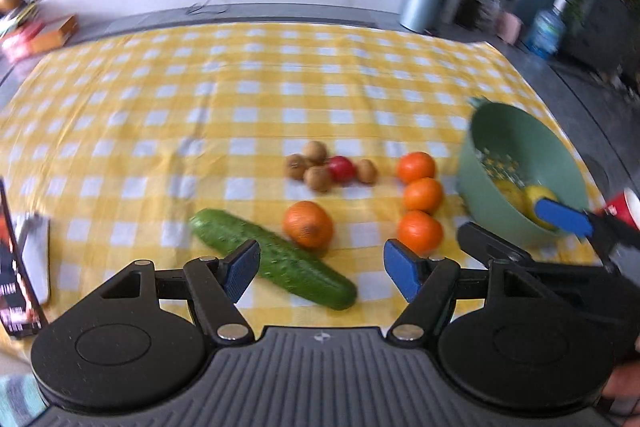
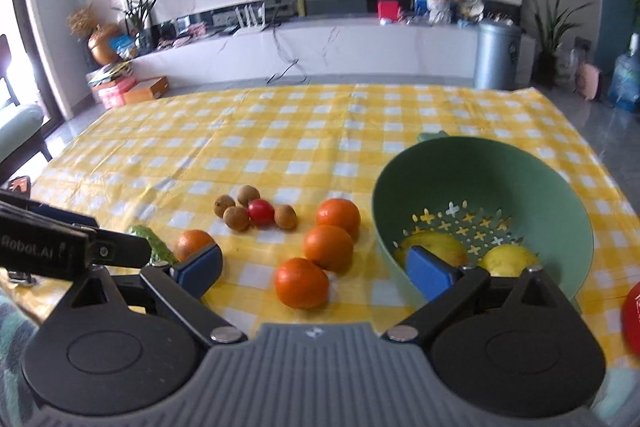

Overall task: Organize fruits
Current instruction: 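Withdraw both grippers from the colander toward the remaining fruit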

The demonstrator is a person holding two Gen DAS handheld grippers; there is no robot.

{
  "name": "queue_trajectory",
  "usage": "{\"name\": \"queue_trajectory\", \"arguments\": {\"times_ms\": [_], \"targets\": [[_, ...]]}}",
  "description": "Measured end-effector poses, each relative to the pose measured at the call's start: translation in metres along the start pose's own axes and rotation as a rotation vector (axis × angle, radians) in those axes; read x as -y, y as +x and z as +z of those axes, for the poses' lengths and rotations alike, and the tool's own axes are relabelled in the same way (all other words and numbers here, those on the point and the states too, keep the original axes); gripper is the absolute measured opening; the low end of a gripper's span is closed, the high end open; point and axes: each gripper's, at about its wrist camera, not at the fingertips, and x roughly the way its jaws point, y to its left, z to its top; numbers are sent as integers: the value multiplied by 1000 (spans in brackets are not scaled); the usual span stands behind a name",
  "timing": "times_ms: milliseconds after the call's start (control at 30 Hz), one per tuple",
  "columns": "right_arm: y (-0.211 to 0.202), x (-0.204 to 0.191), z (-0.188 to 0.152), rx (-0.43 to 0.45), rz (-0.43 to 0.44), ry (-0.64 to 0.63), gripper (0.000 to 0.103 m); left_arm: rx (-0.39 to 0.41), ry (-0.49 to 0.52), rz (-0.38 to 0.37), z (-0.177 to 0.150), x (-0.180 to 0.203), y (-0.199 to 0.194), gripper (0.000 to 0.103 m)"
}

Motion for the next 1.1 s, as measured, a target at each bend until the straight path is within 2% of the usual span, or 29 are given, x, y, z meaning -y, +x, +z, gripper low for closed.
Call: {"name": "queue_trajectory", "arguments": {"times_ms": [167,267,400,500,567,733,867,1100], "targets": [[1,-16,-12,59,20,-7,94,-9,-106,-1,-3,-19,13,79],[11,-23,-21,37,25,-27,82,-19,-145,0,-6,-24,24,78],[28,-24,-30,-6,17,-32,72,-55,-208,-4,-11,-30,42,73],[38,-22,-33,-30,12,-20,66,-53,-276,-4,-15,-36,53,73],[44,-20,-33,-44,11,-8,65,-43,-309,7,-18,-39,58,73],[60,-14,-34,-100,1,37,63,-24,-319,23,-20,-41,65,73],[68,-7,-33,-119,19,92,63,-46,-320,19,-22,-42,75,73],[78,-5,-32,-126,31,137,63,-33,-308,13,-21,-40,82,83]]}}
